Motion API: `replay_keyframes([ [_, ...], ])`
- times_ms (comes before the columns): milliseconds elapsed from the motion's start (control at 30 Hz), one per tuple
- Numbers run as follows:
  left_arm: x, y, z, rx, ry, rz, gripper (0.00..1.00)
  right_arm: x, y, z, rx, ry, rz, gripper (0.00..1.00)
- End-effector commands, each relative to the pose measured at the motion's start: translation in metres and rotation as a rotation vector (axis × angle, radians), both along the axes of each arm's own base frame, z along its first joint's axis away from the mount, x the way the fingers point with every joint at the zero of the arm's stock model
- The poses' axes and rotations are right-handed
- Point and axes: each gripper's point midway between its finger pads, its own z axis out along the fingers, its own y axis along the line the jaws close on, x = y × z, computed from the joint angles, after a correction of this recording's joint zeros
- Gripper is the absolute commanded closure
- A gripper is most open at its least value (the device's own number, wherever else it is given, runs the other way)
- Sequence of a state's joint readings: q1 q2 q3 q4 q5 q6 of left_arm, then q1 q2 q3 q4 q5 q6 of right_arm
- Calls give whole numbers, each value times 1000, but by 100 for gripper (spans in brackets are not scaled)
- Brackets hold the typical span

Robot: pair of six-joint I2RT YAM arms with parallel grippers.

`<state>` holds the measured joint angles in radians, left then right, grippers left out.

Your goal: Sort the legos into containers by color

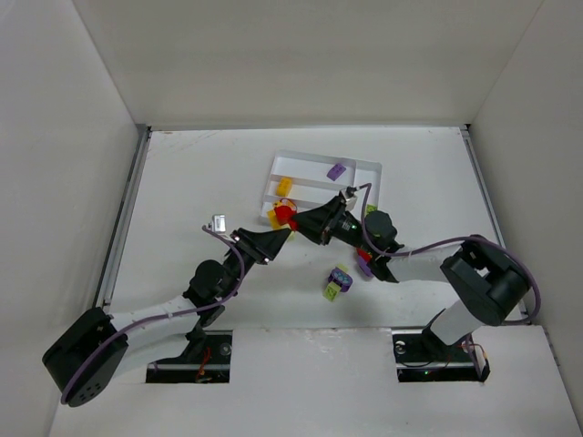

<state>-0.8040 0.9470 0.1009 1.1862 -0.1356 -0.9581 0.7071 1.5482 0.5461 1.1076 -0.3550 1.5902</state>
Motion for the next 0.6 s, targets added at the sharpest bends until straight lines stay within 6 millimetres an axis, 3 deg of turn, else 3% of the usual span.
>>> replay_keyframes([
  [0,0,3,48,-110,-109,21,51,-10,4,23,72,-72,26,68],
  [233,-2,5,51,-141,-102,34,75,-9,4,24,71,-103,15,68],
  [567,-15,15,53,-202,-93,28,85,9,-13,25,4,-201,-72,68],
])
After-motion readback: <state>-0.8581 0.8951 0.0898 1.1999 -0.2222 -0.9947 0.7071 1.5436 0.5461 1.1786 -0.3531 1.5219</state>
